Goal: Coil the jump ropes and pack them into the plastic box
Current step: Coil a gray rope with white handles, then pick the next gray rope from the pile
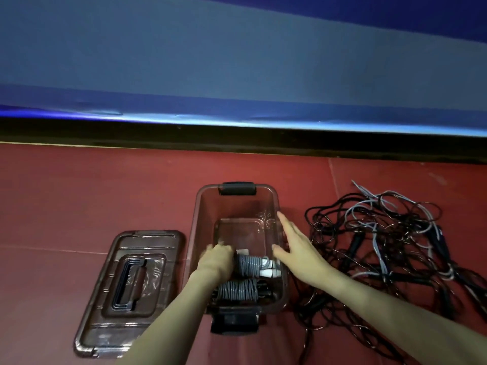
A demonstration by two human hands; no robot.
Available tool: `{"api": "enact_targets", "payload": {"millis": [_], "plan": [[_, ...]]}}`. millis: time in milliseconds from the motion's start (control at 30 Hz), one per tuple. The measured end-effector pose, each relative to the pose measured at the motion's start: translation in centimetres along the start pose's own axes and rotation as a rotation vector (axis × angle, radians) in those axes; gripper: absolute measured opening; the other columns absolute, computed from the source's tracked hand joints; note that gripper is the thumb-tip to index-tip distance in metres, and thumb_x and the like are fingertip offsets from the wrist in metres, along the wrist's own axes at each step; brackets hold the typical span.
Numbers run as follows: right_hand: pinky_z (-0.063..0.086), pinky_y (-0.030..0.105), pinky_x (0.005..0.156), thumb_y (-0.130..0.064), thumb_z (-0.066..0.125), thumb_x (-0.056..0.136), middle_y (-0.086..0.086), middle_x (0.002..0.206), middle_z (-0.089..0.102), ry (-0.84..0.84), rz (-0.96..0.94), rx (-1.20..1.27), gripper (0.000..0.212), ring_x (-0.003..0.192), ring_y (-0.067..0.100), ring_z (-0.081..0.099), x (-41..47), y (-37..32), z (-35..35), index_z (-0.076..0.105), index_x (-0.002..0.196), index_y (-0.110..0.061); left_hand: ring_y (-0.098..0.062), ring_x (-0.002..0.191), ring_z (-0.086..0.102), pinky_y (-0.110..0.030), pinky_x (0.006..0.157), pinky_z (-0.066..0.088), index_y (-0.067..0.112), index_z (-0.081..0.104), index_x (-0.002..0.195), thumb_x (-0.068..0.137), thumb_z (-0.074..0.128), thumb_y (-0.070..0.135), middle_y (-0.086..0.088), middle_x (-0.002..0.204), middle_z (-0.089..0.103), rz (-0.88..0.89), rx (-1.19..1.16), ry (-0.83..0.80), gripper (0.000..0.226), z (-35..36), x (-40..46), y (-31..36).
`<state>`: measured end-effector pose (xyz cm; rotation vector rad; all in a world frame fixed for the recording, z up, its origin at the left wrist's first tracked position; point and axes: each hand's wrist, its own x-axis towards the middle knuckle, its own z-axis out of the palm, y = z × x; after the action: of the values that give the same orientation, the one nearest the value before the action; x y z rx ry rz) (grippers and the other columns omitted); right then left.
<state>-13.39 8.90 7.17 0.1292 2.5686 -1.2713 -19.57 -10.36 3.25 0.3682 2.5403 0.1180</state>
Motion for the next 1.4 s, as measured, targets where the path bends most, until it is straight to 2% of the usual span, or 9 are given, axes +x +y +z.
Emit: {"api": "enact_targets", "payload": {"millis": [67, 233, 433, 667, 867, 1000, 1133, 1300, 1400], "plan": [[0.01, 0.031, 0.122, -0.02, 0.046, 0.099, -0.008, 0.162, 0.011, 0.031, -0.01, 0.039, 0.074, 0.148, 0.005, 0.006, -0.1, 0.1, 0.8, -0.001, 0.157, -0.026, -0.034, 0.121, 0.051, -0.037, 0.099, 0.042, 0.017, 0.059, 0.126, 0.097, 0.043, 0.011, -0.009, 0.13, 0.057, -0.026, -0.081, -0.028, 0.034, 0.7, 0.4, -0.2], [0.018, 0.046, 0.121, -0.024, 0.042, 0.099, 0.0, 0.164, 0.012, 0.108, 0.031, 0.094, 0.073, 0.15, 0.015, 0.01, 0.2, 0.7, 2.3, -0.002, 0.154, -0.039, -0.028, 0.109, 0.062, -0.032, 0.091, 0.05, 0.025, 0.06, 0.125, 0.096, 0.047, 0.011, -0.008, 0.121, 0.065, -0.03, -0.276, -0.061, 0.034, 1.7, 1.4, -0.9], [0.013, 0.039, 0.122, -0.023, 0.04, 0.101, -0.003, 0.164, 0.007, 0.107, 0.027, 0.107, 0.07, 0.151, 0.012, 0.006, 0.4, 1.1, 2.6, -0.003, 0.153, -0.042, -0.029, 0.123, 0.052, -0.034, 0.106, 0.041, 0.032, 0.064, 0.125, 0.097, 0.05, 0.014, -0.007, 0.138, 0.053, -0.036, -0.218, -0.036, 0.036, 2.6, 2.3, -1.0], [0.022, 0.044, 0.12, -0.029, 0.046, 0.1, -0.006, 0.163, 0.014, 0.073, -0.013, 0.12, 0.07, 0.149, 0.011, 0.014, 0.4, 1.4, 1.7, 0.003, 0.155, -0.038, -0.029, 0.108, 0.061, -0.033, 0.094, 0.048, 0.017, 0.065, 0.121, 0.093, 0.057, 0.012, -0.009, 0.123, 0.058, 0.031, -0.388, 0.106, 0.029, 1.6, 0.5, -1.1], [0.043, 0.032, 0.103, -0.019, 0.051, 0.099, -0.007, 0.127, 0.054, 0.156, 0.0, 0.122, 0.053, 0.113, 0.01, 0.053, -0.8, 1.9, -1.7, 0.035, 0.149, -0.025, -0.018, 0.086, 0.068, -0.03, 0.079, 0.054, 0.011, 0.067, 0.099, 0.097, 0.047, 0.005, -0.003, 0.092, 0.072, 0.114, -0.665, 0.305, 0.021, -4.1, -2.3, 1.6], [0.048, 0.028, 0.086, -0.004, 0.055, 0.092, 0.0, 0.098, 0.065, 0.274, 0.007, 0.086, 0.022, 0.089, 0.013, 0.06, -3.7, 3.0, -5.4, 0.063, 0.109, -0.016, -0.011, 0.068, 0.062, -0.023, 0.07, 0.05, 0.009, 0.067, 0.09, 0.096, 0.044, -0.001, -0.001, 0.079, 0.069, 0.183, -0.816, 0.339, 0.026, -6.5, -4.2, 6.5], [0.046, 0.029, 0.073, -0.004, 0.061, 0.087, -0.006, 0.075, 0.06, 0.352, 0.028, 0.014, 0.02, 0.068, 0.01, 0.053, -7.8, 4.6, -10.1, 0.058, 0.081, -0.023, -0.015, 0.072, 0.06, -0.026, 0.072, 0.048, 0.009, 0.066, 0.095, 0.096, 0.046, 0.001, -0.003, 0.081, 0.068, 0.303, -0.634, 0.268, 0.022, -7.7, -5.8, 11.5], [0.042, 0.021, 0.065, -0.001, 0.063, 0.085, -0.002, 0.071, 0.061, 0.527, 0.089, -0.033, 0.024, 0.064, 0.012, 0.052, -14.3, 7.3, -16.4, 0.059, 0.075, -0.023, -0.024, 0.083, 0.065, -0.029, 0.077, 0.051, 0.015, 0.065, 0.097, 0.096, 0.049, 0.01, -0.008, 0.09, 0.07, 0.437, -0.381, 0.175, 0.017, -7.9, -7.9, 18.0], [0.043, 0.025, 0.067, 0.0, 0.063, 0.083, -0.002, 0.068, 0.061, 0.631, 0.119, -0.014, 0.023, 0.062, 0.013, 0.053, -19.0, 9.0, -19.0, 0.061, 0.075, -0.021, -0.022, 0.087, 0.063, -0.025, 0.075, 0.046, 0.014, 0.066, 0.107, 0.096, 0.051, 0.013, -0.006, 0.096, 0.07, 0.526, -0.22, 0.153, 0.019, -7.8, -9.8, 21.8]]}}
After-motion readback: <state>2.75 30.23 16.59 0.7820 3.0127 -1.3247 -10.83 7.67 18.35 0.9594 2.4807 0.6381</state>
